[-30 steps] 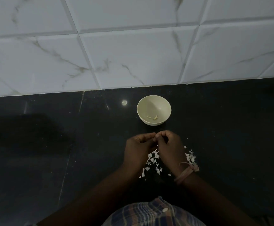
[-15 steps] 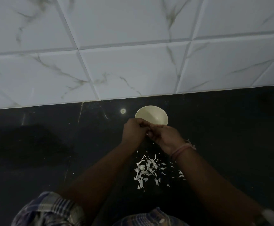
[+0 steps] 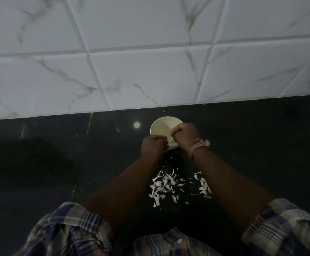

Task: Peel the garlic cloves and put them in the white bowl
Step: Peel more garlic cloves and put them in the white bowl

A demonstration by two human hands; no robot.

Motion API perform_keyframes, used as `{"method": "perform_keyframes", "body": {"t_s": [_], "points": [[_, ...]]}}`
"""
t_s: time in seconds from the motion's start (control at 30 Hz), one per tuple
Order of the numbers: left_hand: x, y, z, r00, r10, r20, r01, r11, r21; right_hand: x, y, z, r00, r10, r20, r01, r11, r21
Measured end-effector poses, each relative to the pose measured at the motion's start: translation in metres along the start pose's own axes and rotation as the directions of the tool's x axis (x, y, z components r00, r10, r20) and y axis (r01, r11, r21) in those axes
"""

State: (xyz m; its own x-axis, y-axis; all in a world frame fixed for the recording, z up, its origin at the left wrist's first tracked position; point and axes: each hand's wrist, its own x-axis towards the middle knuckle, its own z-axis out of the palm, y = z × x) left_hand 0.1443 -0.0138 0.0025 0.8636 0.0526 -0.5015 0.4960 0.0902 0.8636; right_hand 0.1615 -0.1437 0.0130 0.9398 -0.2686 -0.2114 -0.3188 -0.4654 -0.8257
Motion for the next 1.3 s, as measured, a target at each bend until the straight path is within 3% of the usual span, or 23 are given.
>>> {"method": "perform_keyframes", "body": {"t_s": [0.07, 0.13, 0.2, 0.33, 0.43, 0.57, 0.9, 0.97, 1.07, 1.17, 1.3], "points": [[-0.008, -0.006, 0.003, 0.999, -0.006, 0.045, 0.004, 0.998, 0.056, -0.011, 0.018, -0.009, 0.995, 0.064, -0.072, -0.051, 0.983, 0.177], [-0.014, -0.018, 0.007, 0.993, -0.029, 0.115, 0.014, 0.991, 0.130, -0.031, 0.042, -0.017, 0.985, 0.078, -0.152, -0.044, 0.976, 0.212], [-0.020, -0.032, 0.013, 0.980, -0.068, 0.188, 0.031, 0.981, 0.192, -0.051, 0.068, -0.023, 0.980, 0.068, -0.188, -0.042, 0.989, 0.139], [-0.032, -0.057, 0.024, 0.956, -0.148, 0.252, 0.071, 0.954, 0.290, -0.087, 0.107, -0.029, 0.986, -0.021, -0.166, -0.008, 0.986, -0.169], [-0.040, -0.070, 0.030, 0.947, -0.186, 0.261, 0.090, 0.936, 0.339, -0.100, 0.125, -0.027, 0.980, -0.156, -0.126, 0.101, 0.928, -0.360], [-0.052, -0.076, 0.034, 0.944, -0.201, 0.263, 0.097, 0.928, 0.359, -0.103, 0.129, -0.016, 0.992, -0.130, -0.007, 0.101, 0.802, -0.589], [-0.066, -0.088, 0.020, 0.960, -0.215, 0.177, 0.149, 0.935, 0.323, -0.092, 0.126, -0.011, 0.998, -0.052, 0.038, 0.064, 0.707, -0.704], [-0.070, -0.086, 0.020, 0.958, -0.221, 0.183, 0.167, 0.948, 0.271, -0.093, 0.121, -0.012, 0.998, -0.056, -0.021, 0.032, 0.804, -0.594], [-0.071, -0.086, 0.018, 0.963, -0.195, 0.187, 0.169, 0.975, 0.147, -0.103, 0.109, -0.012, 0.995, 0.080, -0.060, -0.084, 0.994, -0.075], [-0.069, -0.088, 0.014, 0.973, -0.159, 0.169, 0.150, 0.987, 0.060, -0.116, 0.105, -0.004, 0.986, 0.165, 0.017, -0.162, 0.938, 0.307], [-0.074, -0.088, 0.004, 0.979, -0.121, 0.162, 0.124, 0.992, -0.008, -0.126, 0.107, 0.008, 0.979, 0.204, -0.005, -0.182, 0.882, 0.434]]}}
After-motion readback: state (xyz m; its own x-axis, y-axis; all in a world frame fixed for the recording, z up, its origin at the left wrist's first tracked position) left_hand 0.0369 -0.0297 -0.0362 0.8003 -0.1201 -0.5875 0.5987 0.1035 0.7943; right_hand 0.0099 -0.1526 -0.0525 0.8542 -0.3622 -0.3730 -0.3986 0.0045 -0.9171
